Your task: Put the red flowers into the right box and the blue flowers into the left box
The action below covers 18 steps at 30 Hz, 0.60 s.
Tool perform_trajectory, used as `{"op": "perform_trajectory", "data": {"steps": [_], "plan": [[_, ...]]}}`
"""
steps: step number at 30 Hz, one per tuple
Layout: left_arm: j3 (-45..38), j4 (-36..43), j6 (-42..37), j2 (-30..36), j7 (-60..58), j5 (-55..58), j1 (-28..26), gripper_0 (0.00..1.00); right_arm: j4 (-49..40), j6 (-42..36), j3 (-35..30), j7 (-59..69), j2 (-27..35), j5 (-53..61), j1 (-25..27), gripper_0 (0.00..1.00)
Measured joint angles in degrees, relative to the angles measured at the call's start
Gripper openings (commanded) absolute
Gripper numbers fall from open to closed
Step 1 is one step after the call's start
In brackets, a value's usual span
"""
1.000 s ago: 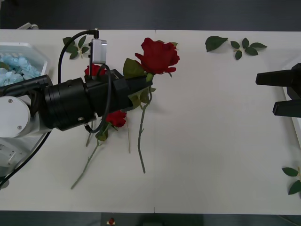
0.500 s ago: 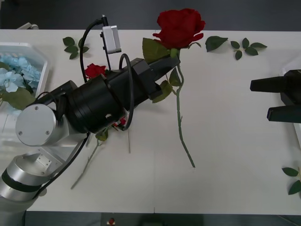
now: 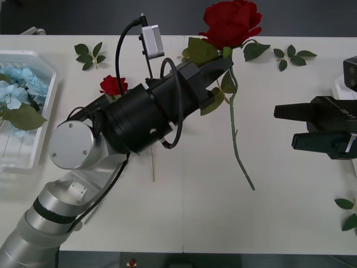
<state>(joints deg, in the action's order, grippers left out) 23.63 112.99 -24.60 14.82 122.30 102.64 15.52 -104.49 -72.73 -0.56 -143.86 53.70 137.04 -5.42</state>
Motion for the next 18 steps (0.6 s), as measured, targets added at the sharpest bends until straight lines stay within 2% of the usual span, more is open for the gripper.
{"op": "perform_trajectory", "data": {"steps": [8,18], "plan": [[1.3,-3.3,1.0,-2.6,0.0,-2.6,1.8,0.00,0.0,4.3,6.2,0.6,-1.8,0.0,-2.0,1.00],[1.3,-3.7,1.0,-2.6,0.0,-2.9,1.8,0.00,0.0,8.6,8.7,0.8,-4.3,-4.9,-3.1,1.00]]}}
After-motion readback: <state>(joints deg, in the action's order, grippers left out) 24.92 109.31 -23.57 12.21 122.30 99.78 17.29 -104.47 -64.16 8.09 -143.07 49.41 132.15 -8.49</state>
